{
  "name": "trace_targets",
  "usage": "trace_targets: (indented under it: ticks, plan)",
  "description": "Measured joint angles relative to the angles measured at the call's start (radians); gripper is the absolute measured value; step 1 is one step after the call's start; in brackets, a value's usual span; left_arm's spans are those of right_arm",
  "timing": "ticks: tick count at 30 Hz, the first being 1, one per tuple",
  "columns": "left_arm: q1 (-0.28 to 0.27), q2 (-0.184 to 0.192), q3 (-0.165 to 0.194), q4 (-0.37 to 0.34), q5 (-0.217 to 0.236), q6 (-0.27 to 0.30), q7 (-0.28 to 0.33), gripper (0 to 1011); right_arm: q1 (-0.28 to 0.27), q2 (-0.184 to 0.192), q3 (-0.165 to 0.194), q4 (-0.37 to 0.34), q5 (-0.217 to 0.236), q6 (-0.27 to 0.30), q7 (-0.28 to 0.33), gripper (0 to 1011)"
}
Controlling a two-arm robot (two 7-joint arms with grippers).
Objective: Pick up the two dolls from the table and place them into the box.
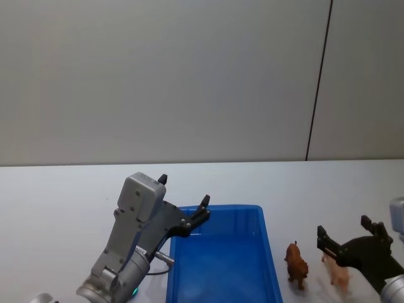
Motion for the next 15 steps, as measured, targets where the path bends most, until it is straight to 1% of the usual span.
trace_targets:
  ticks: [9, 15]
  plan:
    - [0.0, 0.0, 0.0, 0.0, 0.0, 0.0, 0.0, 1001, 0.002, -0.021, -0.011, 0.037, -0.019, 0.046, -0.034, 1001]
    - [0.0, 0.0, 0.0, 0.0, 0.0, 0.0, 0.0, 1001, -0.002, -0.033, -0.017, 0.057, -0.022, 0.067, -0.049, 1001]
